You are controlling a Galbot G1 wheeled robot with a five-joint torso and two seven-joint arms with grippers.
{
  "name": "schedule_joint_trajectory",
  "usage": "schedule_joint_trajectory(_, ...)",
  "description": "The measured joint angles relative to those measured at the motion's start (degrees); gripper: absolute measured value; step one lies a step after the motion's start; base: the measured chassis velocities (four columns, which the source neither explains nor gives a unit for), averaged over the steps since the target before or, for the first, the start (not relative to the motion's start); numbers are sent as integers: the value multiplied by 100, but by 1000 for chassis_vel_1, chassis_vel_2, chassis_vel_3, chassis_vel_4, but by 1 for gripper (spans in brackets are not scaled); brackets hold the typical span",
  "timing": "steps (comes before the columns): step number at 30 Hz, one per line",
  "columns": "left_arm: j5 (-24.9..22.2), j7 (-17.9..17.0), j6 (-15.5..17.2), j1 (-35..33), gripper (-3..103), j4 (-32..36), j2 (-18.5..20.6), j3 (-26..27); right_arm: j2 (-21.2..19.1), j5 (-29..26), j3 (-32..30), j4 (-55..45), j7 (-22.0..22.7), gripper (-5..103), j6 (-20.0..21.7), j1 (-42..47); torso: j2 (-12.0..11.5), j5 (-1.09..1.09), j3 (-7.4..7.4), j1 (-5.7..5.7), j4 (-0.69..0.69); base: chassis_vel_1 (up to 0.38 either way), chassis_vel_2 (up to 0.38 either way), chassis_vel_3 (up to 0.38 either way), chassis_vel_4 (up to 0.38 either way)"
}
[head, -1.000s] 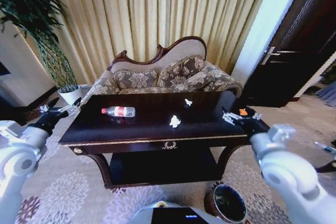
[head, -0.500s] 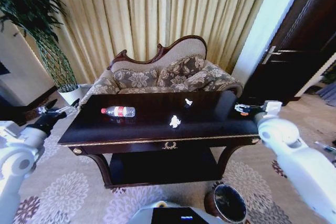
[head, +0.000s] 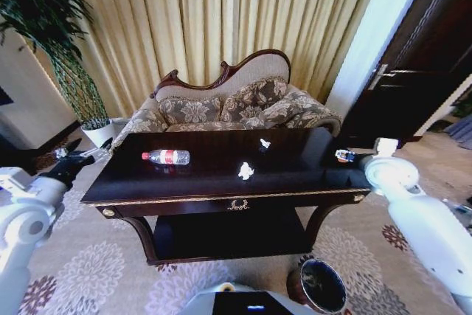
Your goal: Move to the front of the table and place the trash on the table into the trash bin.
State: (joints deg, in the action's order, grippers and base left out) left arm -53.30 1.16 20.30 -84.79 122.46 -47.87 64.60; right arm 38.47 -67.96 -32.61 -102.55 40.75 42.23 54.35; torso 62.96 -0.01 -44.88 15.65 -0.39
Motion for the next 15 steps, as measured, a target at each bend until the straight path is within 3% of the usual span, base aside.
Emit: schedule_joint_trajectory(15, 49, 11, -3, -4, 100, 41, -52, -27, 19, 68, 480, 362, -104, 100, -19, -409, 0, 1, 0, 0, -1, 0, 0, 0, 0)
